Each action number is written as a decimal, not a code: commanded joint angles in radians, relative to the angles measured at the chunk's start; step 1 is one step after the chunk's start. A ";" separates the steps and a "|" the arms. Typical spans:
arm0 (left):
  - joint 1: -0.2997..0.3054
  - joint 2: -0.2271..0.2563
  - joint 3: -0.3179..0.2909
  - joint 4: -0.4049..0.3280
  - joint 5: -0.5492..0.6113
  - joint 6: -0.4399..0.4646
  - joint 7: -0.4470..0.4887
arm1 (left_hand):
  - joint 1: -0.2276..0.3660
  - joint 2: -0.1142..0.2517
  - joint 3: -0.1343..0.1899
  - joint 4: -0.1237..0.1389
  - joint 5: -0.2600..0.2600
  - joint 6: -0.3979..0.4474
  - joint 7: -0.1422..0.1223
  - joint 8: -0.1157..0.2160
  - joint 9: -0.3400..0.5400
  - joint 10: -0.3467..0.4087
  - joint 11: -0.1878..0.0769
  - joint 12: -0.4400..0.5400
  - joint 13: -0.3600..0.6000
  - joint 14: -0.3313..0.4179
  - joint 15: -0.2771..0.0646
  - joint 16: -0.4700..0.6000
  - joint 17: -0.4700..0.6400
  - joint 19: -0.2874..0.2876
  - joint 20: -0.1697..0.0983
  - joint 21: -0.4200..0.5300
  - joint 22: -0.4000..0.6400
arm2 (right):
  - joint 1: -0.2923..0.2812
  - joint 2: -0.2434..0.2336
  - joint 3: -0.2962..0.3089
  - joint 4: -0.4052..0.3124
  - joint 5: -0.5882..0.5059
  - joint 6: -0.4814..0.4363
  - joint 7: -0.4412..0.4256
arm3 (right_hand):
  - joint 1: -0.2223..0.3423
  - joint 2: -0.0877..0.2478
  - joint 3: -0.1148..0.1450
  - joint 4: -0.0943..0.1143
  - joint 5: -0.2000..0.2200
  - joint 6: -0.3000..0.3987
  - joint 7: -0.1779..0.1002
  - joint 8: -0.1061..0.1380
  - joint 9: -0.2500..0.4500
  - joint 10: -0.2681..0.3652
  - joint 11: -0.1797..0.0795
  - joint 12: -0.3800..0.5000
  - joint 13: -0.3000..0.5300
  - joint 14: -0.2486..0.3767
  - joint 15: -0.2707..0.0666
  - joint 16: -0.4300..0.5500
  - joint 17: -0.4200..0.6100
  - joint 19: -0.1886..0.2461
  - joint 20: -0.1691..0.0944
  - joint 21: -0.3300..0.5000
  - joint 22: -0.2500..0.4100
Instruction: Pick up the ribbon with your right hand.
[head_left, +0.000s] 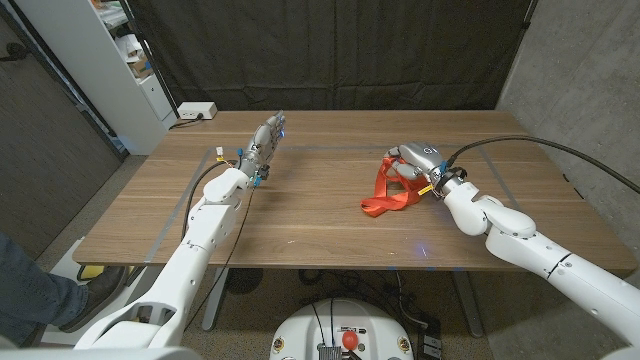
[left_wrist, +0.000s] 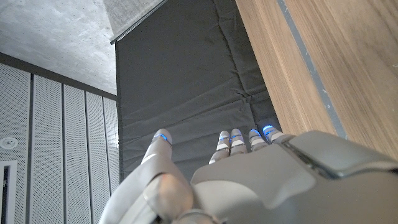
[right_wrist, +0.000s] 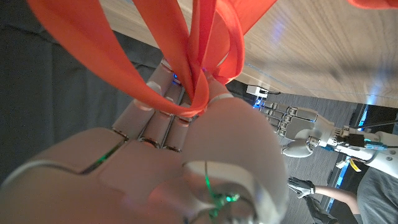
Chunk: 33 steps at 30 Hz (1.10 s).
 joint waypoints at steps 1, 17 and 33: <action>-0.003 -0.004 0.001 0.001 0.000 -0.001 0.000 | 0.000 0.005 0.002 -0.003 -0.003 0.006 0.003 0.003 0.004 -0.003 0.000 0.005 0.005 -0.015 0.004 0.007 0.004 -0.072 0.008 0.007 0.002 | -0.027 -0.015 0.048 -0.060 0.019 -0.013 -0.003 | 0.015 -0.001 -0.005 0.004 -0.002 0.012 0.001 0.000 0.004 0.010 -0.001 -0.005 0.002 0.014 -0.107 -0.004 0.006 0.009 -0.003 0.008 0.003; -0.010 -0.005 0.005 0.012 -0.004 -0.003 -0.015 | -0.001 0.005 0.002 -0.004 -0.003 0.005 0.004 0.002 0.004 -0.003 -0.001 0.005 0.005 -0.015 0.004 0.007 0.004 -0.072 0.003 0.008 0.002 | -0.083 -0.031 0.118 -0.158 0.016 -0.044 -0.009 | 0.024 0.003 -0.014 0.007 -0.003 0.011 0.004 -0.005 0.006 0.012 0.002 -0.012 0.004 0.014 -0.104 -0.017 0.012 0.004 -0.002 0.014 0.004; -0.016 -0.005 0.000 0.025 -0.014 -0.013 -0.034 | -0.001 0.005 0.002 -0.004 -0.003 0.005 0.004 0.002 0.004 -0.001 0.001 0.006 0.005 -0.015 0.004 0.007 0.004 -0.073 0.003 0.008 0.002 | -0.111 -0.037 0.170 -0.235 -0.014 -0.074 0.006 | 0.027 0.004 -0.022 0.011 -0.004 0.011 0.002 -0.008 0.009 0.015 0.002 -0.015 0.005 0.020 -0.104 -0.023 0.018 0.003 -0.003 0.019 0.004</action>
